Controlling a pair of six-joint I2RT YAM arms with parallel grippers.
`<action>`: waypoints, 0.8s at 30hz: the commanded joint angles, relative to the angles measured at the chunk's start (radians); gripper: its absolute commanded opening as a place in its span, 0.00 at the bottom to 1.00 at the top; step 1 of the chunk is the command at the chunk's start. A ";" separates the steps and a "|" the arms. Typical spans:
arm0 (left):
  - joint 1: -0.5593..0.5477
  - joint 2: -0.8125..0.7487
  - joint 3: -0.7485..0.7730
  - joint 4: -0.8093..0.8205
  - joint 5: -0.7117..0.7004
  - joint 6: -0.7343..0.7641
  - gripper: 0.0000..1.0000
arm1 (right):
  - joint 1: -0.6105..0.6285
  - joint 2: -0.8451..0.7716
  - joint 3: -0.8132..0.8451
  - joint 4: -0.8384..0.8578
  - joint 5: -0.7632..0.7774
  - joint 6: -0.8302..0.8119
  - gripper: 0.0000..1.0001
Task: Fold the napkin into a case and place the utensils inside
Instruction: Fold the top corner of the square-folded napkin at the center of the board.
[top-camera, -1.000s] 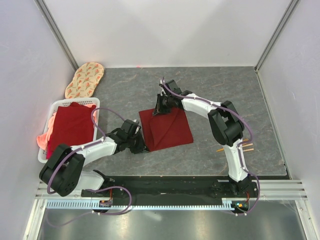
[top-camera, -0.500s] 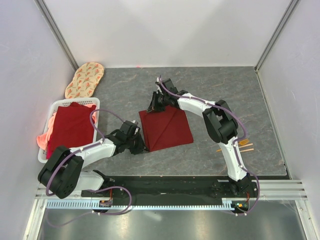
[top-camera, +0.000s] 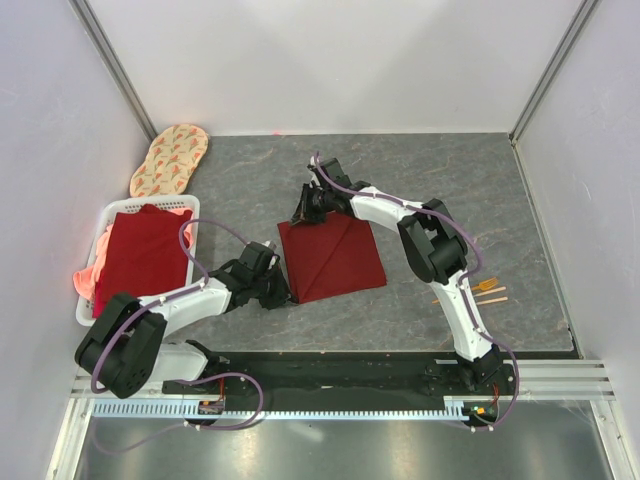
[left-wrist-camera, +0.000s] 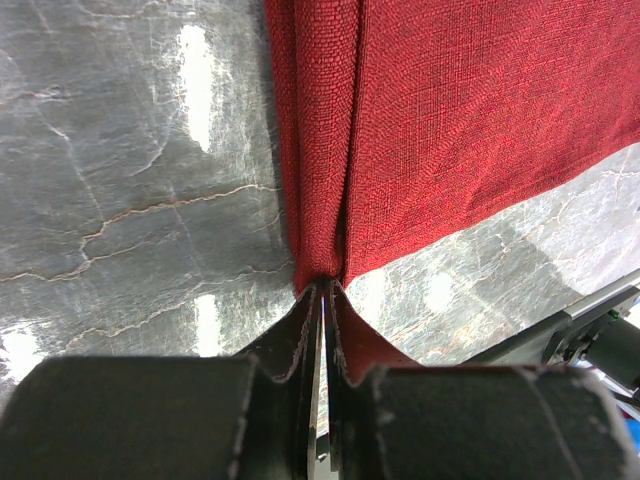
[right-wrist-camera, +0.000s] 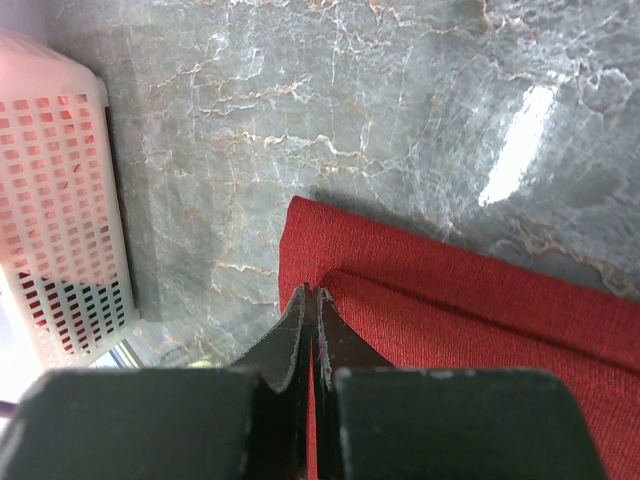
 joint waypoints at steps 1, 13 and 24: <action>0.001 -0.002 -0.025 -0.064 -0.037 -0.014 0.10 | 0.004 0.018 0.064 0.042 -0.005 0.018 0.00; 0.001 -0.089 0.012 -0.146 -0.033 -0.071 0.25 | 0.005 0.045 0.096 0.036 -0.025 0.015 0.05; 0.009 -0.308 0.196 -0.406 -0.114 -0.085 0.45 | -0.004 -0.001 0.154 -0.035 -0.034 -0.043 0.45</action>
